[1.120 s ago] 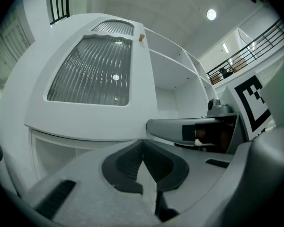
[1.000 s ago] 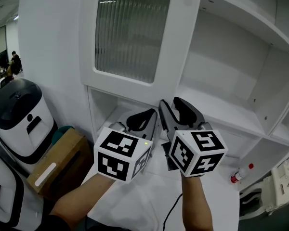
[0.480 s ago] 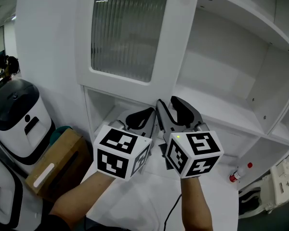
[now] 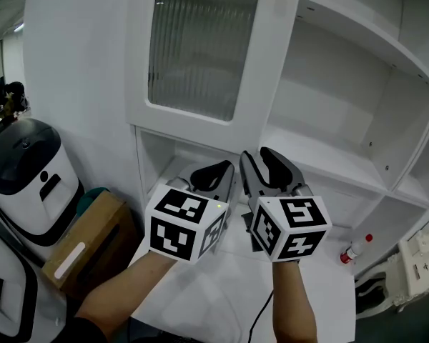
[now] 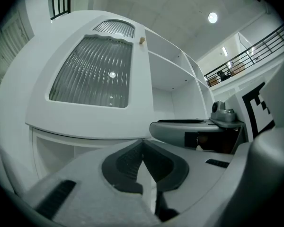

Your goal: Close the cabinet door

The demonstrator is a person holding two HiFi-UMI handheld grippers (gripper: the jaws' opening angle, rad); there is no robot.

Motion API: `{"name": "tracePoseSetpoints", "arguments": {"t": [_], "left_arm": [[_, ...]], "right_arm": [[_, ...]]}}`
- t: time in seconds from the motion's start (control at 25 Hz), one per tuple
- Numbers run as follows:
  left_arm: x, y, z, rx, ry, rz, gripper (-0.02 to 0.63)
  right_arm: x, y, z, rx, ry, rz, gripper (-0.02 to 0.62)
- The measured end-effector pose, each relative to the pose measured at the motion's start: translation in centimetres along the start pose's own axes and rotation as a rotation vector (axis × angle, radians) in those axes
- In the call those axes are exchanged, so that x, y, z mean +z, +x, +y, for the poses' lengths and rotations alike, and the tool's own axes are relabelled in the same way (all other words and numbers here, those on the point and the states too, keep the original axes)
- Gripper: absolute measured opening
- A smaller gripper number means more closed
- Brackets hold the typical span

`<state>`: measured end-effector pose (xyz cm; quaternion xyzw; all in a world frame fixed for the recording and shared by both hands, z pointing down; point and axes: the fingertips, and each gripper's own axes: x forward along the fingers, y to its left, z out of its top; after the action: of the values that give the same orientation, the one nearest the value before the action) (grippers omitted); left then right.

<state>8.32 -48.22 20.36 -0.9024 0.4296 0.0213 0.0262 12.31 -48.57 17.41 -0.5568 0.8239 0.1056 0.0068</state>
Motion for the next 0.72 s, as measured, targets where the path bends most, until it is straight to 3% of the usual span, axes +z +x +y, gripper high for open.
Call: {"name": "tracePoseSetpoints", "arguments": {"t": [0.72], "left_arm": [[0.1,-7.4,0.1,-0.070,0.000,0.018,0.012]], "right_arm": [[-0.8,-4.0,7.6,-0.073,0.028,0.065,0.080]]}}
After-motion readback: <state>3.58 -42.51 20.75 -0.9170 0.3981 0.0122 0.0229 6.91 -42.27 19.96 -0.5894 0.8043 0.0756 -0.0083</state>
